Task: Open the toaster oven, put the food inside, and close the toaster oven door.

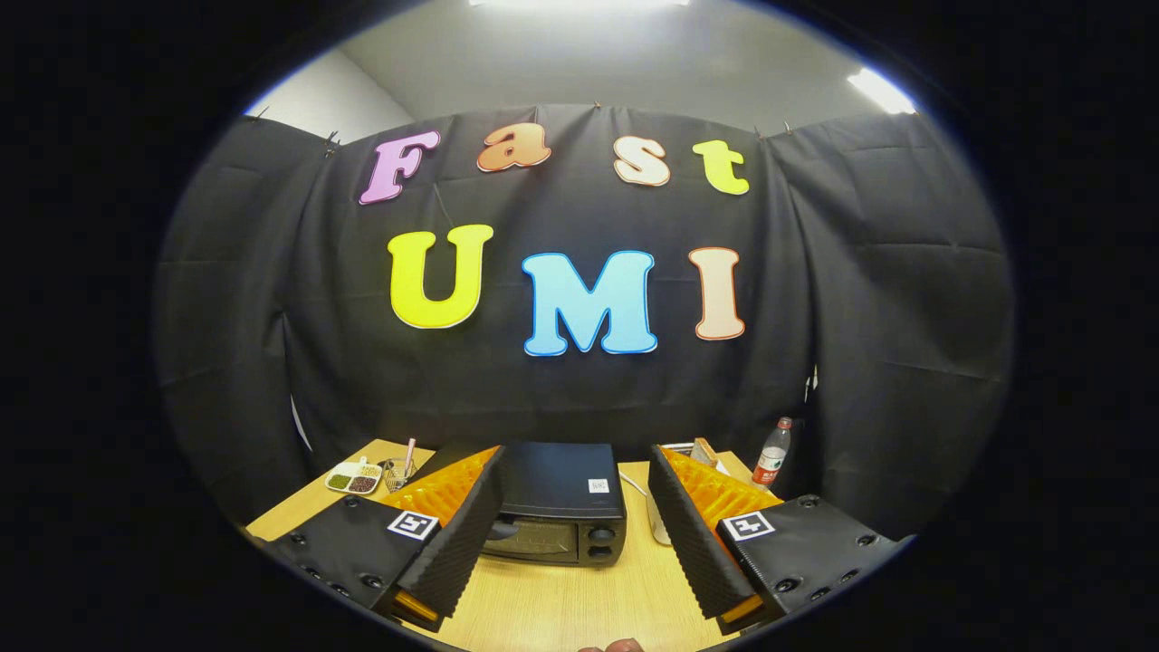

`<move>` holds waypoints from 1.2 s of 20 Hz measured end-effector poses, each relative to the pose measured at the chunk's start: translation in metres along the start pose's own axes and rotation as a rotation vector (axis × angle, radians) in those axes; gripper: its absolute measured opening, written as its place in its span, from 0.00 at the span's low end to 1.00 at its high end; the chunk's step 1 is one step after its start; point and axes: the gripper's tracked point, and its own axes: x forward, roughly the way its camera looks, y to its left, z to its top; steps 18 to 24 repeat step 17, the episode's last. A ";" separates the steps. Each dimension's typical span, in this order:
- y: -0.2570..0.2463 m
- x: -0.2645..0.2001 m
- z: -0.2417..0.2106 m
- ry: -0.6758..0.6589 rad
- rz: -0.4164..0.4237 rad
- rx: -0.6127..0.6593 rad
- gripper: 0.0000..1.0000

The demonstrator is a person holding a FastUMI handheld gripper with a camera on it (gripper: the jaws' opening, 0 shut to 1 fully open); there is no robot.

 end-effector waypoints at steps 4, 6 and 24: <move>0.020 0.008 -0.003 0.022 0.028 0.009 0.98; 0.028 0.009 -0.003 0.026 0.043 -0.002 0.98; 0.019 0.006 -0.014 0.089 0.045 0.018 0.98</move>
